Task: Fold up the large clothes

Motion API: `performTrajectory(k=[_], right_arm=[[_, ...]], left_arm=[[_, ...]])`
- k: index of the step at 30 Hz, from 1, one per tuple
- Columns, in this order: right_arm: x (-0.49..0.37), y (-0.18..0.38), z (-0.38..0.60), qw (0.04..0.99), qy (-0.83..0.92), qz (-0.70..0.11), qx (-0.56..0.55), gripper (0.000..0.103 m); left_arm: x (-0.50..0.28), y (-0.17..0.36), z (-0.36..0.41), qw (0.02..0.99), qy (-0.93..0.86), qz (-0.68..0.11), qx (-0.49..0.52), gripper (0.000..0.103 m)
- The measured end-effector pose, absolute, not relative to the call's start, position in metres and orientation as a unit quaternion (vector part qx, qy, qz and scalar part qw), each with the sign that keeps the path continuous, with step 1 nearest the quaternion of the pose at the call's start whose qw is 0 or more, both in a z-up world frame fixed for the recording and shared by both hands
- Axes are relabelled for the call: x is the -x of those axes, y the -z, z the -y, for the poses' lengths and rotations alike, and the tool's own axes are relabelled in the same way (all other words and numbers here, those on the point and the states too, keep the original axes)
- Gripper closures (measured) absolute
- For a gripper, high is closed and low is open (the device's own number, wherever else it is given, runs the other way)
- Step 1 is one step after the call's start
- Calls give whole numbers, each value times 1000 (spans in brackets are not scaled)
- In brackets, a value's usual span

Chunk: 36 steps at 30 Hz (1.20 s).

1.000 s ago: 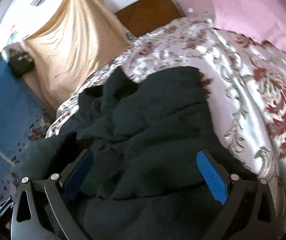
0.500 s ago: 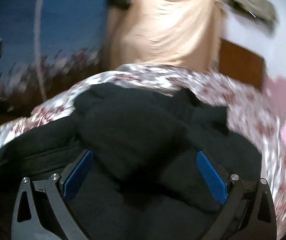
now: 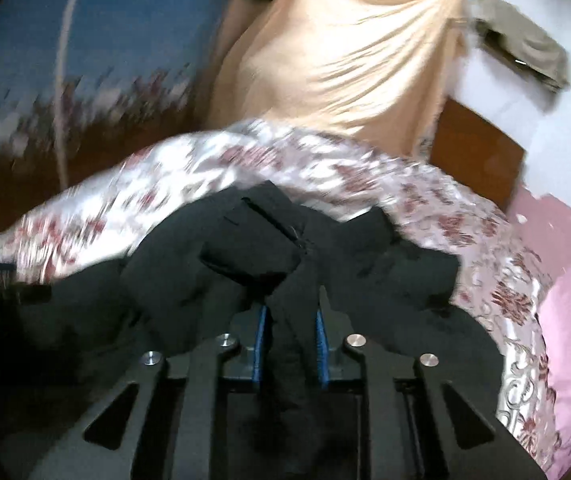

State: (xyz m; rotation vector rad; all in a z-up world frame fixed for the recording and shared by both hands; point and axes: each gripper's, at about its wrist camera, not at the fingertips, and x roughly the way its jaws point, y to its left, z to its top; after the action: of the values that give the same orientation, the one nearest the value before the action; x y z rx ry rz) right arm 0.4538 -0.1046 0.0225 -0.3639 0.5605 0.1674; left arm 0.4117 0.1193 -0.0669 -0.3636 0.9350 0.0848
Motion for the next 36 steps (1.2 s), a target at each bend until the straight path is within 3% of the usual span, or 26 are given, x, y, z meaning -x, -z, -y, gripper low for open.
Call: performTrajectory(k=[7,14,17,19,23,29,32,36], right_arm=[[-440,-43,235,974,15,-221,45,89],[-439,37,322,951,56,-298,-66,89],[-434,64,350,934,54,-328,-134,76],[-430,71,368,922,86,-341,-160,52],[-421,53,391,924,169,-310,-147,48],[-448,54,370,942,61,-310,-115,50],[-459,70,354,940,34,-331,-83,60],[-473,90,350,925,27,-371,-84,62]], left_arm=[[-411,70,-114,879,-46,-444,166,5],[-412,75,-110,883,-59,-440,152,5],[-415,67,-111,891,-58,-420,165,5],[-427,57,-105,896,-65,-407,165,5],[-464,39,-67,917,-46,-384,102,5],[-529,52,-5,911,-7,-407,63,5],[-542,66,9,909,-10,-414,45,5],[-548,93,13,904,-7,-426,41,0]])
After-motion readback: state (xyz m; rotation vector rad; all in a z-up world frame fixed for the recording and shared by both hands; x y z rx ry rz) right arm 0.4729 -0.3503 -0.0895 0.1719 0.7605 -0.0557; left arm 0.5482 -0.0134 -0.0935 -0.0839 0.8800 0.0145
